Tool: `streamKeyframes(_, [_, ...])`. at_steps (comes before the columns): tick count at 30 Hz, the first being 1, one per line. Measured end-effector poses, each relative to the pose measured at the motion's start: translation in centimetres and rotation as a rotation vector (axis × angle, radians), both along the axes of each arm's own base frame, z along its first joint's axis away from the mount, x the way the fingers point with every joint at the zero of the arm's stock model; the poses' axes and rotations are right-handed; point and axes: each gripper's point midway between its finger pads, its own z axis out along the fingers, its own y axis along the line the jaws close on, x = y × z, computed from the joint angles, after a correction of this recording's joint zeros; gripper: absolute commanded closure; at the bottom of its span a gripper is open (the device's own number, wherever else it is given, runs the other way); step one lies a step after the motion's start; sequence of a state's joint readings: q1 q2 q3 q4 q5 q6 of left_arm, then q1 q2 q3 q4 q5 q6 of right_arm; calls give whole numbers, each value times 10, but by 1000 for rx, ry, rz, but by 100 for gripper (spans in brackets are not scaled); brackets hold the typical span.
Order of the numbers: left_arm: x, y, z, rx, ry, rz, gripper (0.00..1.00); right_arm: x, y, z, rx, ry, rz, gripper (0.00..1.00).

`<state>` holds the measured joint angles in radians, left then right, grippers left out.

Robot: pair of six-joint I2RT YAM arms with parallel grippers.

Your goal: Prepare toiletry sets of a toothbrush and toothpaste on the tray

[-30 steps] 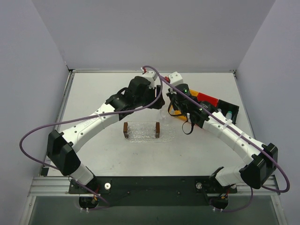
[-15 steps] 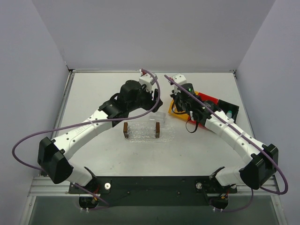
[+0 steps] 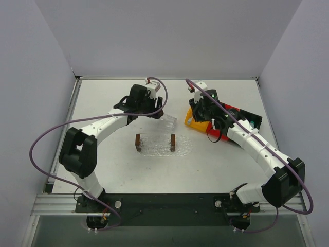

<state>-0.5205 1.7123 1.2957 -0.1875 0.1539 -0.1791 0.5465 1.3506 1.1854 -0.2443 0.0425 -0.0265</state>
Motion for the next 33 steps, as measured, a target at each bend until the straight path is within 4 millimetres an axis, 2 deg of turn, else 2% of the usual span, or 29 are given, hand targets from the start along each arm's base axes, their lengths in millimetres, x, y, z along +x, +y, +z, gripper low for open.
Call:
streamKeyframes(4, [7,8,-20,-24,68,-20,27,0,8,-14,8,47,36,78])
streamKeyframes(8, [18,4,-25,-86,115,-78,27,0,14,-31,1,96,57,78])
streamKeyframes(12, [26,-6,-32,-146,160,-149,26,0,16,-33,10,107,67,78])
streamKeyframes(18, [24,-22,-62,-192,253,-228,26,2,13,-34,14,109,61,78])
streamKeyframes(23, [20,-29,-81,-226,318,-270,35,-2,9,-41,9,125,59,78])
streamKeyframes(32, [17,-42,-84,-302,358,-322,52,-2,0,-47,5,140,39,78])
streamKeyframes(33, [19,-43,-83,-308,353,-326,58,-3,0,-48,6,142,40,78])
